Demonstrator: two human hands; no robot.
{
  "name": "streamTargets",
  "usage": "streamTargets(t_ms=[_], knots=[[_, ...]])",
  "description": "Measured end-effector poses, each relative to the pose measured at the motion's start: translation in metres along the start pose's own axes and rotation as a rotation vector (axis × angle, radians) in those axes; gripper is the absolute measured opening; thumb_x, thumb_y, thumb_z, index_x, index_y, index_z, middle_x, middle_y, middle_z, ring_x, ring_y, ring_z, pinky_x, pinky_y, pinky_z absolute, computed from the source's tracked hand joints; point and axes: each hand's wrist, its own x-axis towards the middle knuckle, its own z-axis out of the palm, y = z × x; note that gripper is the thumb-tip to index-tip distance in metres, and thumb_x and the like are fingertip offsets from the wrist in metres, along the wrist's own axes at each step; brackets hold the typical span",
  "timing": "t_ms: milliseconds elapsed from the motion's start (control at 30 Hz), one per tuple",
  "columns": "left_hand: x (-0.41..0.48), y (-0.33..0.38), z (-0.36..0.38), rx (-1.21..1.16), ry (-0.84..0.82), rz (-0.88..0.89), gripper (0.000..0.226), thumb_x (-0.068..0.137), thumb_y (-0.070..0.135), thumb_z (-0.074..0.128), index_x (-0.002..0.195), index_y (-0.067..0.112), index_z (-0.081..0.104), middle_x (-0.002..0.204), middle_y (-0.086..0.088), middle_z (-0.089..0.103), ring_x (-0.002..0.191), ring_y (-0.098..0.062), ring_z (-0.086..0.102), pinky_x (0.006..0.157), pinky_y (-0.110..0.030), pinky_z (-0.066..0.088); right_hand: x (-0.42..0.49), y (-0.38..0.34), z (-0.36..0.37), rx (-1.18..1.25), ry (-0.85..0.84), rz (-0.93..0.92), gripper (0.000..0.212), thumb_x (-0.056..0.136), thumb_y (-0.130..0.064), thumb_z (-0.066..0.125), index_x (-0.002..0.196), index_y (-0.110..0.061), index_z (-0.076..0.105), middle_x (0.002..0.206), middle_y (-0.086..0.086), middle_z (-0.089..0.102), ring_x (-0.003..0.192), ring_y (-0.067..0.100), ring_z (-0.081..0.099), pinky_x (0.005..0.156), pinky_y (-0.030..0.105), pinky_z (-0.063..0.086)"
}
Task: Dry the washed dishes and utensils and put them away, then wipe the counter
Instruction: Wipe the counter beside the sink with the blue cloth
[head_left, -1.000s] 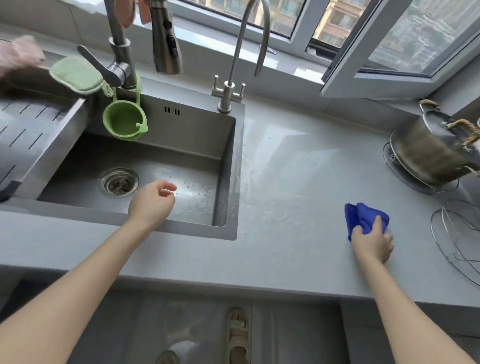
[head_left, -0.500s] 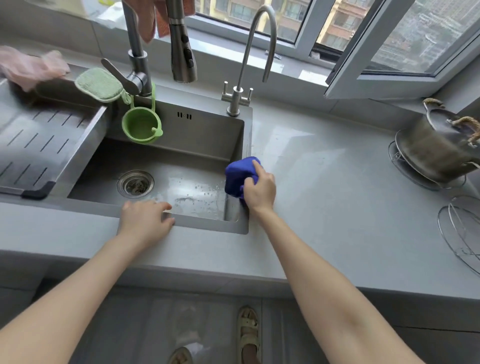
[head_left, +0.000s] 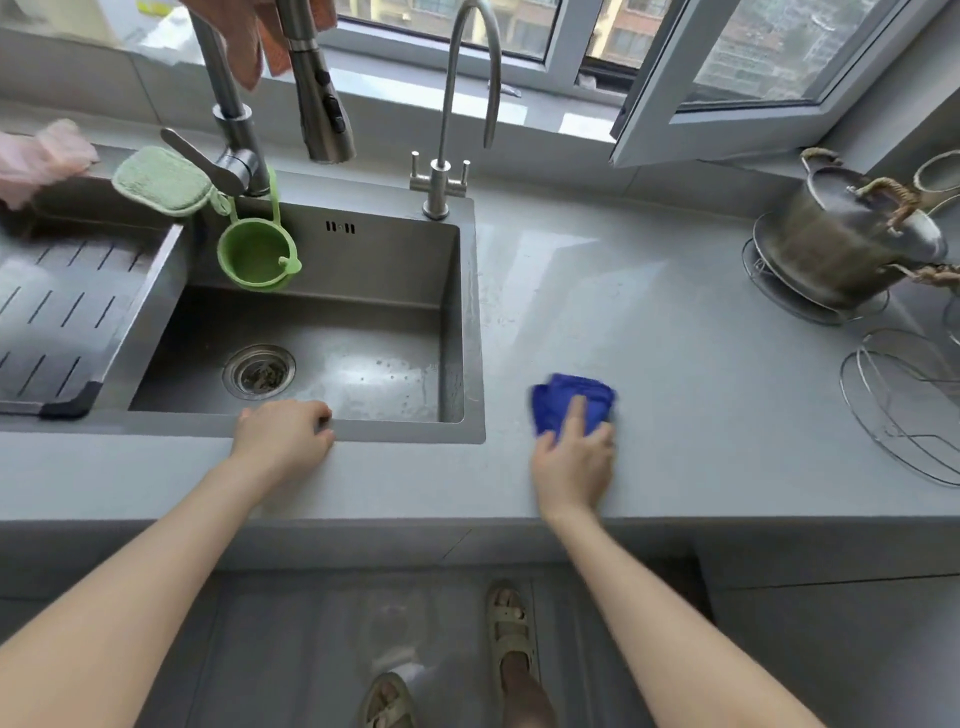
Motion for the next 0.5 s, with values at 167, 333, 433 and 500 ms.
streamTargets(t_ms=[167,333,433,500], knots=[[0.015,0.024,-0.024,-0.225,0.129,0.017,0.029,0.091,0.023,0.051,0.117,0.016,0.061,0.120,-0.013,0.060,0.109,-0.032,0.055,0.088,-0.037,0.044,-0.019,-0.103,0.010,0.270,-0.317,-0.252,0.059,0.082,-0.012,0.059,0.139,-0.015,0.047,0.121,0.022,0.050,0.098,0.038,0.056,0.086,0.033,0.045],[0.037,0.063,-0.054,-0.405,0.241,0.090,0.024,0.089,0.021,0.054,0.110,0.015,0.064,0.111,-0.009,0.066,0.101,-0.028,0.059,0.082,-0.036,0.045,0.058,-0.074,-0.061,1.192,-0.609,0.194,0.037,0.077,-0.005,0.042,0.107,-0.012,0.063,0.067,0.005,0.053,0.043,0.016,0.041,0.040,0.021,0.026],[0.054,0.098,-0.062,-0.476,0.232,0.120,0.024,0.089,0.018,0.053,0.109,0.015,0.065,0.109,-0.007,0.067,0.102,-0.026,0.059,0.086,-0.034,0.045,0.115,-0.003,-0.092,1.241,-0.643,0.217,0.027,0.077,-0.023,0.050,0.099,-0.011,0.061,0.078,0.010,0.058,0.062,0.023,0.052,0.052,0.027,0.029],[0.067,0.125,-0.064,-0.498,0.224,0.122,0.025,0.089,0.018,0.053,0.110,0.016,0.065,0.110,-0.007,0.066,0.103,-0.026,0.059,0.087,-0.034,0.045,0.144,0.044,-0.102,0.912,-0.522,0.232,0.052,0.079,-0.043,0.052,0.122,-0.014,0.058,0.113,0.006,0.059,0.099,0.025,0.057,0.076,0.034,0.043]])
